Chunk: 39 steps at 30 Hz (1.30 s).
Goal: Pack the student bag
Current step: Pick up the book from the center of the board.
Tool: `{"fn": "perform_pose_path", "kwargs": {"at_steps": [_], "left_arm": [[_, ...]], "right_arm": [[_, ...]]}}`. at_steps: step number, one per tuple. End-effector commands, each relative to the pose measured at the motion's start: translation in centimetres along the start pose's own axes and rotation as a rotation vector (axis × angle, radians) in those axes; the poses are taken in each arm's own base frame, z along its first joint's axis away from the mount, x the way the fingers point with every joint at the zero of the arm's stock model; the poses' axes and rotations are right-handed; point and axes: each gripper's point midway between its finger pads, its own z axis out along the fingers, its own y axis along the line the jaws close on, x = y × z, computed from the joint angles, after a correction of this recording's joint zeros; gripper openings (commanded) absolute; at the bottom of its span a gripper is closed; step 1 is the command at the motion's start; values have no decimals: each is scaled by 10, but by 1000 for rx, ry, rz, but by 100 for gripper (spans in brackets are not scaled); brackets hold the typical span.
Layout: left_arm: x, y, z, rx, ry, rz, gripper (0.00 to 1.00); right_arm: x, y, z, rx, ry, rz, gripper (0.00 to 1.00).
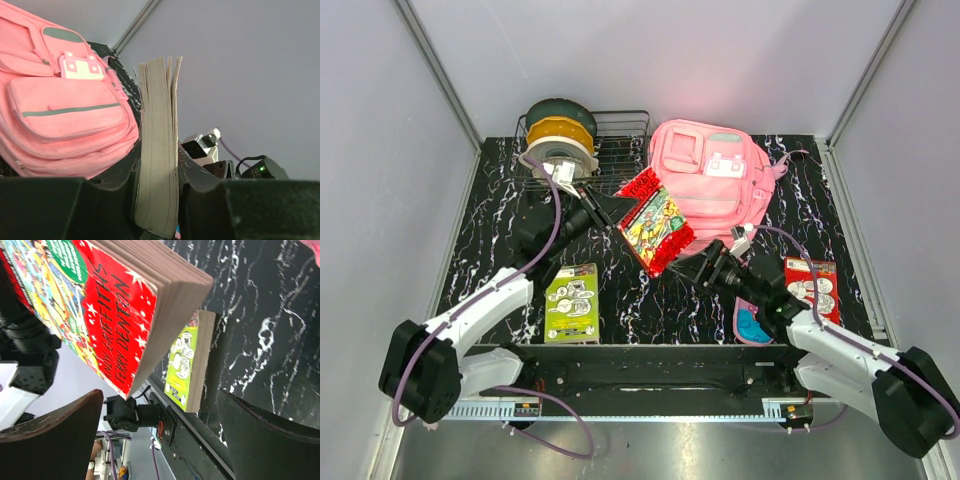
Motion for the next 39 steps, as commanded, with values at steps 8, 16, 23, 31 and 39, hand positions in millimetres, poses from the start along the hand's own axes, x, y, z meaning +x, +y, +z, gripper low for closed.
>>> {"fn": "perform_pose_path", "kwargs": {"at_steps": [8,16,23,31,39], "left_arm": [[-46,-59,-2,243,-172,-93,0],[-36,-56,-6,256,-155,-124,0],[-31,-50,-10,219,-145,-114,0],[-24,-42,-8,200,-127,-120,0],[-3,-29,1,188,-42,-126,63]], "right_arm": [[-32,51,20,-235,-127,-55,100],[-36,83,25,-413,-129,-70,100],[-49,91,21,-397,-199,-137,84],[-48,98,10,-397,-199,-161,22],[-57,115,-9,-366,-242,-213,0]]}}
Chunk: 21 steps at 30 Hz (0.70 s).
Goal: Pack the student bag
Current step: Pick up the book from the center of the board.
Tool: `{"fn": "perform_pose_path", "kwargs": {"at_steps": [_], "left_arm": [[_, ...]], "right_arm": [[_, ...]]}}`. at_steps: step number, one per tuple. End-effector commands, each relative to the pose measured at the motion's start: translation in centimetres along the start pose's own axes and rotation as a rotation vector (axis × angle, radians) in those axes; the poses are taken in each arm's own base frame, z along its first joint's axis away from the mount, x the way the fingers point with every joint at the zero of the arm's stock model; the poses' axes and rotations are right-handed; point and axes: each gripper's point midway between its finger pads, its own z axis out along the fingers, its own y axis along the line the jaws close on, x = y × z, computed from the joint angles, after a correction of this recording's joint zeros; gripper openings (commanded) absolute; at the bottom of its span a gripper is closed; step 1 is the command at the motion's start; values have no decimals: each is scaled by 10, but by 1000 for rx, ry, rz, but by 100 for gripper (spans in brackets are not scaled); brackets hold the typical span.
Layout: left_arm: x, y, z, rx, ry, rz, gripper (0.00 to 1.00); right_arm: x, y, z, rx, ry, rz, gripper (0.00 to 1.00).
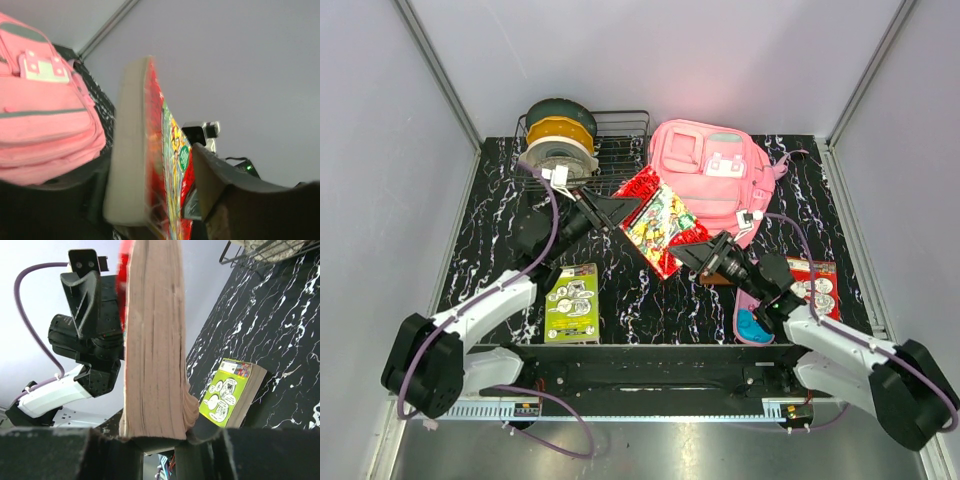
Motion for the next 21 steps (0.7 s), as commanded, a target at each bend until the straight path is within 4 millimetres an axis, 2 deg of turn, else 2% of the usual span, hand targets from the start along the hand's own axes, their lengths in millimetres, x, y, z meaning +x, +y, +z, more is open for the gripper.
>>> {"fn": "perform_pose_path", "kwargs": {"at_steps": [1,3,4,5,6,7,8,9,10,12,13,14,15,16,17,18,20,21], "left_arm": [[6,-8,3,56,51,56,76],[6,-3,4,20,64,104,97],[8,12,3,-65,101,159,99],[7,17,2,-103,109,192,99],[2,18,0,-126,105,229,99],[1,23,-1,-161,134,294,99],[-1,25,-2,-180,142,326,99],[-9,18,1,-175,142,363,99],[-5,25,-1,-199,186,405,99],[1,21,5,-176,237,456,99],[4,22,9,-163,258,519,99],[9,23,13,-152,282,552,99],[24,22,23,-153,357,573,99],[32,26,29,-148,405,662,99],[41,28,34,-148,444,709,99],[62,32,44,-152,522,741,99],[75,39,53,-127,586,831,99],[90,46,59,-109,634,843,99]], "right_arm": [[-33,27,-1,8,-110,-66,0],[-42,29,-9,57,-148,-86,0],[-45,13,-14,160,-157,-112,0],[-54,20,-23,179,-190,-134,0],[-58,18,-29,219,-207,-147,0],[-65,5,-39,328,-232,-168,0],[-75,12,-51,350,-274,-178,0],[-81,9,-60,401,-305,-181,0],[-88,-6,-79,541,-344,-176,0],[-101,-8,-109,647,-429,-155,0],[-110,-19,-135,777,-495,-135,0],[-114,-18,-150,817,-533,-125,0],[-117,-20,-161,861,-559,-126,0],[-121,-23,-180,936,-602,-123,0],[-124,-23,-191,966,-631,-116,0],[-126,-22,-199,993,-651,-112,0],[-134,-16,-216,1044,-699,-127,0],[-136,-14,-222,1077,-697,-150,0]]}}
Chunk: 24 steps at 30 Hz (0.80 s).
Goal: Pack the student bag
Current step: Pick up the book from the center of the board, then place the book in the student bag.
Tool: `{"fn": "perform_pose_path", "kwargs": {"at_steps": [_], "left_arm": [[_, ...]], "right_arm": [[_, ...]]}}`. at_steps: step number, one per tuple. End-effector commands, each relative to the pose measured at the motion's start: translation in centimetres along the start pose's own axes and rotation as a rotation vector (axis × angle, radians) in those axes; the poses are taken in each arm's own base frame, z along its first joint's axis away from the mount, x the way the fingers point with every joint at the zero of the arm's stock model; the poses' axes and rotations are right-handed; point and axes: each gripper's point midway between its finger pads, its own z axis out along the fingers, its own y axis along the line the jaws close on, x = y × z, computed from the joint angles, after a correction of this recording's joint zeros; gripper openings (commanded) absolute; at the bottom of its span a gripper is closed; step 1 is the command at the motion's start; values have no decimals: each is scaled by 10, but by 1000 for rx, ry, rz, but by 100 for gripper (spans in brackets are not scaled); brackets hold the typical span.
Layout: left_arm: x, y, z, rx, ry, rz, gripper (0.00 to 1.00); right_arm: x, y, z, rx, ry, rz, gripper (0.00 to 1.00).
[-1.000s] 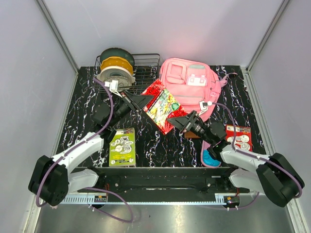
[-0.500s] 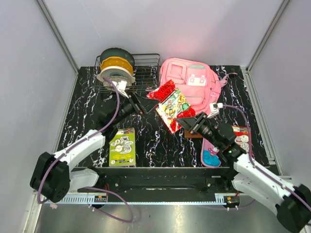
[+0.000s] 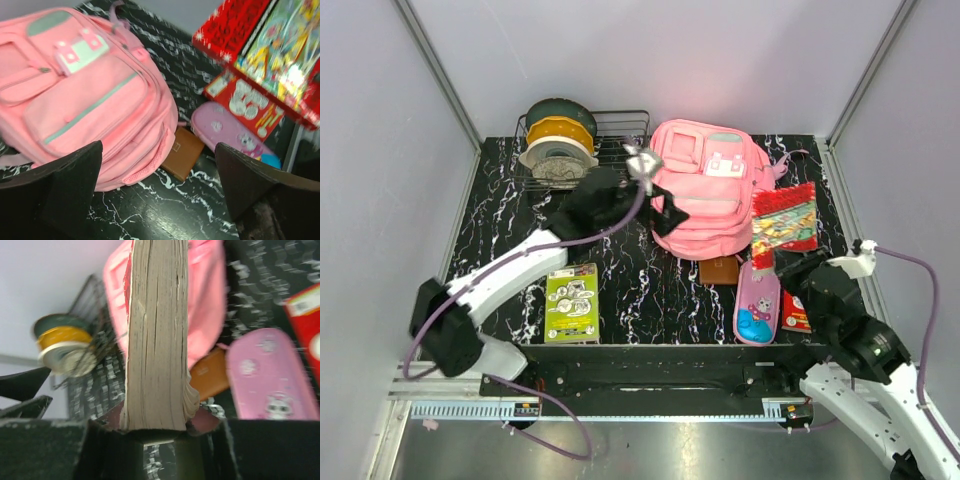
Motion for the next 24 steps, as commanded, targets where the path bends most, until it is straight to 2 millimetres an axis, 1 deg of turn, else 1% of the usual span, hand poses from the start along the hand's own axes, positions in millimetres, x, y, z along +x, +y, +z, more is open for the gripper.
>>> {"fn": "perform_pose_path", "kwargs": {"at_steps": [1,2,3,4,5,6,8,9,11,12,15,17,19,23,24], "left_arm": [[54,5,32,30,219,281,99],[60,6,37,46,238,303,99],[71,5,45,90,265,324,99],[75,7,50,117,267,394,99],[79,5,54,149,267,419,99],[84,7,63,165,263,445,99],[85,11,74,182,258,496,98],[88,13,85,195,276,502,98],[90,12,96,234,281,518,98],[92,11,106,253,280,519,97],[91,11,122,277,260,522,97],[89,8,127,294,250,515,97],[89,10,135,294,244,515,97],[103,11,143,312,270,481,96],[103,11,145,308,263,470,95]], "right_arm": [[-59,-35,-24,227,-210,-50,0],[-62,-36,-22,271,-215,-86,0],[-67,-37,-24,300,-229,-109,0],[-79,-36,-29,323,-260,-130,0],[-80,-34,-26,338,-264,-147,0],[-84,-30,-27,331,-275,-139,0],[-89,-22,-27,305,-289,-135,0],[-91,-18,-27,291,-294,-125,0],[-91,-17,-27,280,-300,-113,0],[-92,-16,-27,274,-302,-108,0],[-90,-15,-26,269,-294,-110,0],[-87,-15,-24,269,-282,-115,0],[-83,-15,-22,269,-270,-111,0],[-79,-12,-18,268,-255,-116,0],[-78,-11,-16,265,-256,-114,0]]}}
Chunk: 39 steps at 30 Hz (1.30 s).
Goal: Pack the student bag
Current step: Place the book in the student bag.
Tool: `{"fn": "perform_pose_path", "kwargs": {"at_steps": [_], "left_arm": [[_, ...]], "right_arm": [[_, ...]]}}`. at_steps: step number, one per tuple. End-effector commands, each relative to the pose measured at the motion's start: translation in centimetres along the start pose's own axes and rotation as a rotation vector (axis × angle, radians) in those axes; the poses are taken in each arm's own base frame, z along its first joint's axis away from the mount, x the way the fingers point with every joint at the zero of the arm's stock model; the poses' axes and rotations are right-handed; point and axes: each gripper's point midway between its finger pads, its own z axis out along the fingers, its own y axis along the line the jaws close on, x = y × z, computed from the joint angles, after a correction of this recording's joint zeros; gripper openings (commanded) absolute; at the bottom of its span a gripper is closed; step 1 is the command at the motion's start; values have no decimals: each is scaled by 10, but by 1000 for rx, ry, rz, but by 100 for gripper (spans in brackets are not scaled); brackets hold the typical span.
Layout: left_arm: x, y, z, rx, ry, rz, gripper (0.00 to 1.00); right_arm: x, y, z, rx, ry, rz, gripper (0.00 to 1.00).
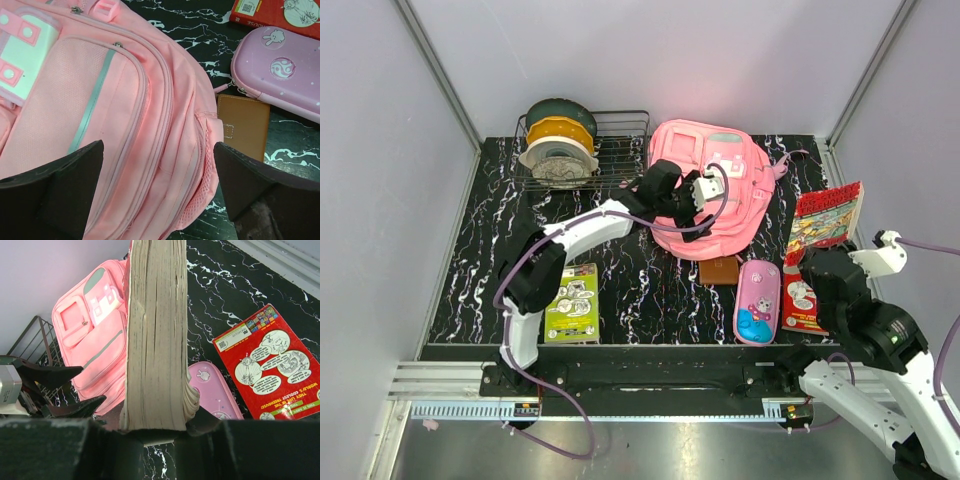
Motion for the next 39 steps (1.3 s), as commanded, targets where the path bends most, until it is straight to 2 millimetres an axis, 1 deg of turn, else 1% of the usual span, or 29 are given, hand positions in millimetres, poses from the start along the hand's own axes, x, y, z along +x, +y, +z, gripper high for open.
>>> {"fn": "perform_pose_path", "kwargs": {"at_steps": [1,5,11,12,13,14,15,17,18,19,21,22,23,25,26,27,31,33,35,37,38,39], "left_arm": [[-19,1,9,32,-72,12,94],[-8,-1,16,49,-49,-8,90],[0,-2,27,76,-27,-27,83],[1,-2,29,79,-24,-31,79],[5,-3,31,83,-18,-38,79],[3,-2,32,85,-20,-35,77],[5,-3,33,88,-16,-38,72],[10,-4,35,92,9,-38,70],[10,-6,35,98,13,-31,67],[11,-5,35,98,15,-31,67],[11,-11,34,108,24,-29,66],[7,-10,29,92,26,-26,65],[3,-14,27,95,20,-19,65],[-6,-22,20,105,-22,-1,67],[-7,-25,19,111,-27,2,67],[-7,-26,19,112,-25,1,67],[7,-26,27,116,18,-16,65],[10,-26,29,120,32,-25,60],[9,-23,31,109,31,-27,54],[5,-20,31,98,20,-24,50],[3,-19,31,94,18,-26,50],[1,-17,30,89,14,-25,43]], "right_arm": [[-18,18,2,-34,-65,70,0],[-19,25,4,-52,-72,70,0],[-19,32,6,-58,-67,38,0],[-18,33,6,-59,-64,35,0],[-18,33,6,-61,-65,36,0],[-17,33,7,-60,-65,36,0],[-17,33,6,-62,-66,40,0],[-17,33,7,-62,-66,41,0],[-17,34,7,-62,-66,40,0],[-17,34,7,-61,-66,37,0],[-16,35,8,-60,-67,32,0],[-16,34,8,-59,-68,31,0],[-16,35,9,-59,-68,30,0],[-15,35,9,-58,-68,28,0],[-15,36,10,-58,-69,30,0],[-15,36,10,-58,-71,28,0],[-16,38,11,-57,-75,26,0],[-15,38,11,-58,-71,23,0],[-14,38,11,-58,-68,22,0],[-15,40,11,-62,-68,25,0],[-14,39,11,-60,-67,23,0],[-15,40,11,-63,-67,25,0]]}}
